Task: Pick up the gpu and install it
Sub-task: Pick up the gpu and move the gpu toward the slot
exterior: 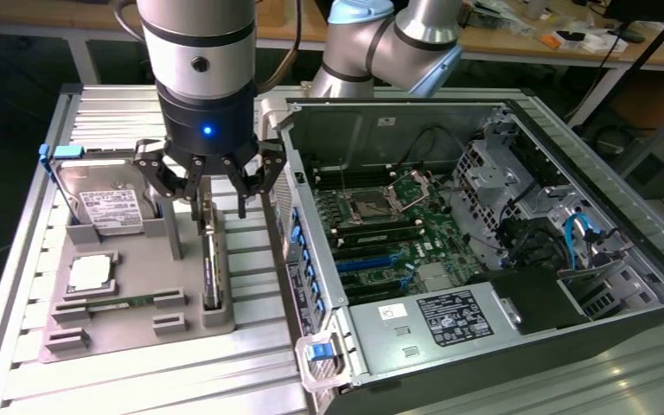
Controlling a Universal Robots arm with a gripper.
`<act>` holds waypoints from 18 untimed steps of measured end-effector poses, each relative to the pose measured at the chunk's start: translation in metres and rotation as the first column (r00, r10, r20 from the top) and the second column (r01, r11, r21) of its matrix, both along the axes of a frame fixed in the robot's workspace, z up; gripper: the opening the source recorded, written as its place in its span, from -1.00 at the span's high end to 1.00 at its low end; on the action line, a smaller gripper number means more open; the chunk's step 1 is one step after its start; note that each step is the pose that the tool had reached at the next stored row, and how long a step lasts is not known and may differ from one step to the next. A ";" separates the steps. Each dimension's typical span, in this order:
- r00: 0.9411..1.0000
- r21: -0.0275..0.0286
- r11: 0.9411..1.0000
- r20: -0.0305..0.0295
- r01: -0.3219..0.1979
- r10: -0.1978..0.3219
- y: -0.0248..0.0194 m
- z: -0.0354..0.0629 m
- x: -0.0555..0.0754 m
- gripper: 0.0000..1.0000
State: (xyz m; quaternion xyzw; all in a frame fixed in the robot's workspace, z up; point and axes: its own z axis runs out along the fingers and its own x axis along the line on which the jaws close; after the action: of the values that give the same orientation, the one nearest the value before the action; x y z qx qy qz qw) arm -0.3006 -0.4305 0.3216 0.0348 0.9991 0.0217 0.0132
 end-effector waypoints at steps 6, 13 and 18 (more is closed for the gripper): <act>1.000 -0.011 1.000 -0.001 0.000 0.000 0.0000 -0.0066 0.000 -0.08; 1.000 -0.012 1.000 0.000 0.000 0.000 0.0000 -0.0184 -0.002 -0.08; 1.000 -0.012 1.000 0.000 0.000 0.000 0.0000 -0.0276 -0.004 -0.08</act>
State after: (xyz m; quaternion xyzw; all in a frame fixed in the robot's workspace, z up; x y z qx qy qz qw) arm -0.3045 -0.4305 0.2940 0.0347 0.9992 0.0159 0.0132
